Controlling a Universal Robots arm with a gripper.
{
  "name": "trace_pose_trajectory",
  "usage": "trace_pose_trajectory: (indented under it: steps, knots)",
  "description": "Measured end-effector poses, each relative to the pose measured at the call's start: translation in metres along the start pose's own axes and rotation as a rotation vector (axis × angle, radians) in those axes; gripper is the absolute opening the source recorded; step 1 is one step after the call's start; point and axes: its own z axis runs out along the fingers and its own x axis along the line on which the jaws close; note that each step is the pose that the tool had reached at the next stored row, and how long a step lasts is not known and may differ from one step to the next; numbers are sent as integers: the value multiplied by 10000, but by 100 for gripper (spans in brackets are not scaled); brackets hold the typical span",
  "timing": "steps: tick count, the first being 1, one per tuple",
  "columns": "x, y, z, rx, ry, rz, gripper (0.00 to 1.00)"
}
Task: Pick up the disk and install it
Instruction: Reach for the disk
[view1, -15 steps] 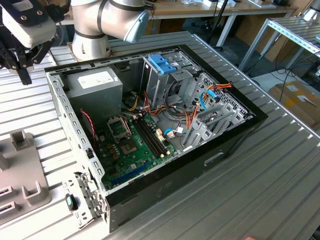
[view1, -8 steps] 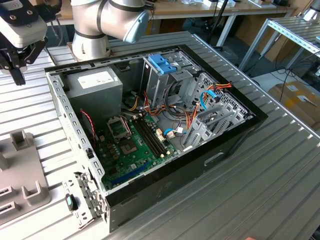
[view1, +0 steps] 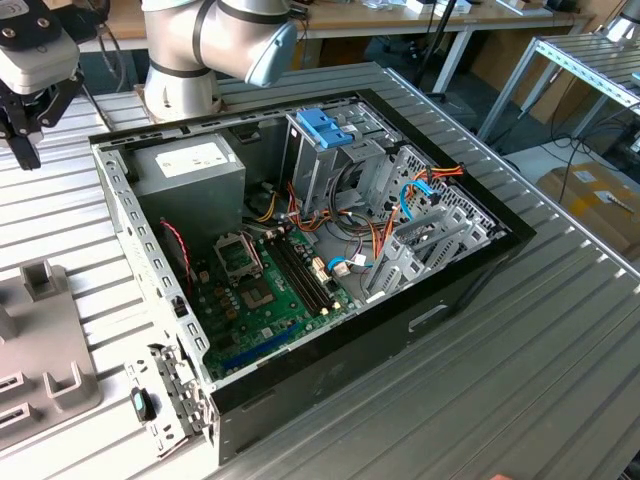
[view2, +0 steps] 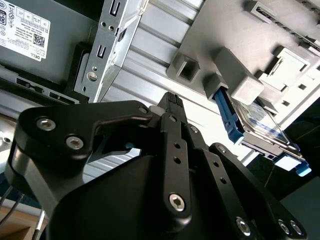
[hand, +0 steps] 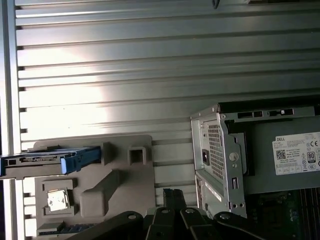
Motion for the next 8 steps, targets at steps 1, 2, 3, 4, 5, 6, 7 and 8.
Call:
trace_pose_trajectory:
  steps: [1,2,3,4,5,6,7,8]
  knots:
    - [4,1,0,0,0,0,11]
    - [10,1,0,0,0,0,11]
    - [14,2,0,0,0,0,11]
    - [21,3,-1,0,0,0,11]
    - [27,4,-1,0,0,0,11]
    - [30,4,0,0,0,0,11]
    - [34,5,0,0,0,0,11]
    - [36,5,0,0,0,0,11]
